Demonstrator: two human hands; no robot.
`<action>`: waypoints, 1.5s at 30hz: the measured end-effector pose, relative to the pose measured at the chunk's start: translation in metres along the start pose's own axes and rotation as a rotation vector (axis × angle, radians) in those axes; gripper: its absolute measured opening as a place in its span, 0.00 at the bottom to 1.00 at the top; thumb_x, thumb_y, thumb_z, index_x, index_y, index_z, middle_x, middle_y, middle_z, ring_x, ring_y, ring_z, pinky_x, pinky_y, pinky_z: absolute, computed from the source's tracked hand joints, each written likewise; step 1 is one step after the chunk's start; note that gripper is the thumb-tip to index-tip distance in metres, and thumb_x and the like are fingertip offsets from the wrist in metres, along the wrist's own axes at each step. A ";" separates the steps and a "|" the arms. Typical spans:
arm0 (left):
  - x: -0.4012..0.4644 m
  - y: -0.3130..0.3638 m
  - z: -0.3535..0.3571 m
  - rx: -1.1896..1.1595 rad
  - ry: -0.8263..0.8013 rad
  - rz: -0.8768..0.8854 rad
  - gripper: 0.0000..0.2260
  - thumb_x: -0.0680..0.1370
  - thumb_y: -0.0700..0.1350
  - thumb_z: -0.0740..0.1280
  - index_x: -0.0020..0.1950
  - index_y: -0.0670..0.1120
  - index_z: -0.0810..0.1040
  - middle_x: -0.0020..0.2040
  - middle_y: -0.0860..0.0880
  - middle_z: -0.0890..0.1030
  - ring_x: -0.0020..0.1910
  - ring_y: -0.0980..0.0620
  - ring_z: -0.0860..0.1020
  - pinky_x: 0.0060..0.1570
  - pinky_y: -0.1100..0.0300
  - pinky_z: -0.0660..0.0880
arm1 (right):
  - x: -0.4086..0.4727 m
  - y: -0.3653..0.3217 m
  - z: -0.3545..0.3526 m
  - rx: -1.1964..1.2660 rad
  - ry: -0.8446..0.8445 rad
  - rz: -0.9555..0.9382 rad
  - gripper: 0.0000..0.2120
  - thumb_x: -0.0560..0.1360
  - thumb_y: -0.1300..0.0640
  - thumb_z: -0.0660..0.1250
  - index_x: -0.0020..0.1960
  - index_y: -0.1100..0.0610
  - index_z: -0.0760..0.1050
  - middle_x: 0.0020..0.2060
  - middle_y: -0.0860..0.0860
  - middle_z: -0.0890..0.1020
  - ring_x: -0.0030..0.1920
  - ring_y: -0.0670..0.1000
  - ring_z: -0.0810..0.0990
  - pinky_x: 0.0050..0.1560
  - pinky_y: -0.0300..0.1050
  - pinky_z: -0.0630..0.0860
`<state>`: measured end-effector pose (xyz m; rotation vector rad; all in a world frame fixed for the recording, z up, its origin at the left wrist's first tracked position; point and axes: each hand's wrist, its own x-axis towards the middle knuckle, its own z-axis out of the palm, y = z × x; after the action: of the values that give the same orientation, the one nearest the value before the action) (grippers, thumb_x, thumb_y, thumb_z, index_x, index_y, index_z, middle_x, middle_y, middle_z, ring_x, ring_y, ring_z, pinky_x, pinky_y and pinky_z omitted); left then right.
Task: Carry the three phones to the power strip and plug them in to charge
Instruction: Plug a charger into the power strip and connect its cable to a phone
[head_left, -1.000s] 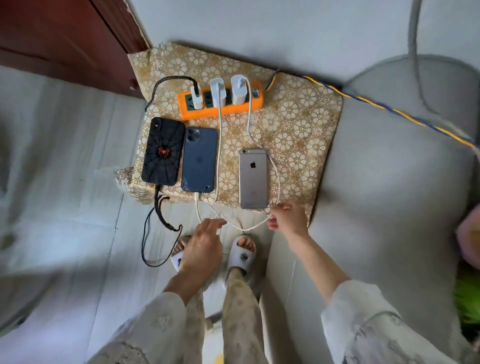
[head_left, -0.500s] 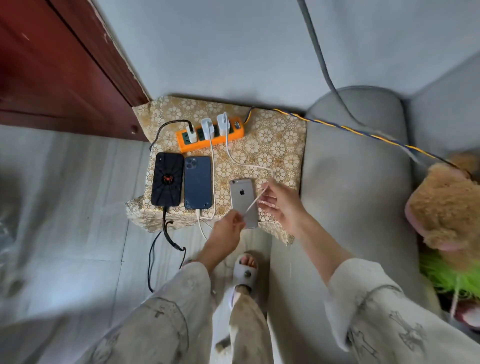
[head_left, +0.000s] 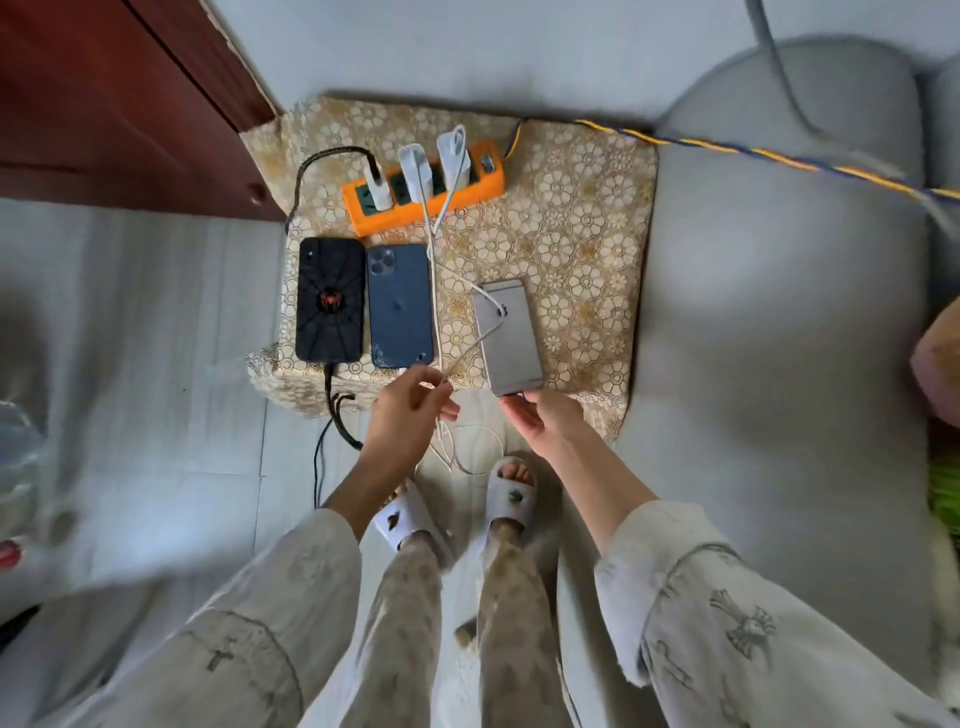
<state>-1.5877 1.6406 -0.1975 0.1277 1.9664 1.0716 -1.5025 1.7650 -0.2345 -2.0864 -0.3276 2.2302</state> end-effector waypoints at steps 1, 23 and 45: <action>-0.003 0.002 -0.001 -0.019 0.005 -0.003 0.02 0.78 0.39 0.61 0.46 0.43 0.73 0.36 0.44 0.81 0.35 0.51 0.80 0.38 0.58 0.73 | -0.004 -0.004 0.002 0.069 -0.032 0.012 0.03 0.76 0.70 0.59 0.44 0.66 0.71 0.57 0.64 0.77 0.62 0.59 0.76 0.62 0.49 0.73; -0.103 0.136 -0.063 -0.354 -0.069 -0.089 0.12 0.80 0.38 0.56 0.61 0.40 0.72 0.52 0.43 0.80 0.50 0.46 0.80 0.47 0.59 0.79 | -0.202 -0.020 -0.003 -1.081 -0.350 -0.702 0.09 0.77 0.58 0.62 0.48 0.63 0.78 0.43 0.58 0.84 0.43 0.57 0.84 0.51 0.56 0.79; -0.215 0.247 -0.106 -0.360 -0.079 0.393 0.08 0.78 0.35 0.59 0.42 0.38 0.75 0.36 0.44 0.80 0.33 0.55 0.83 0.37 0.64 0.81 | -0.356 -0.070 0.022 -0.773 -0.597 -0.774 0.14 0.80 0.53 0.55 0.55 0.58 0.76 0.52 0.58 0.82 0.55 0.54 0.81 0.57 0.46 0.76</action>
<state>-1.6047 1.6295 0.1456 0.3642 1.6836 1.6312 -1.5041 1.7607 0.1292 -1.0025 -1.8819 2.2635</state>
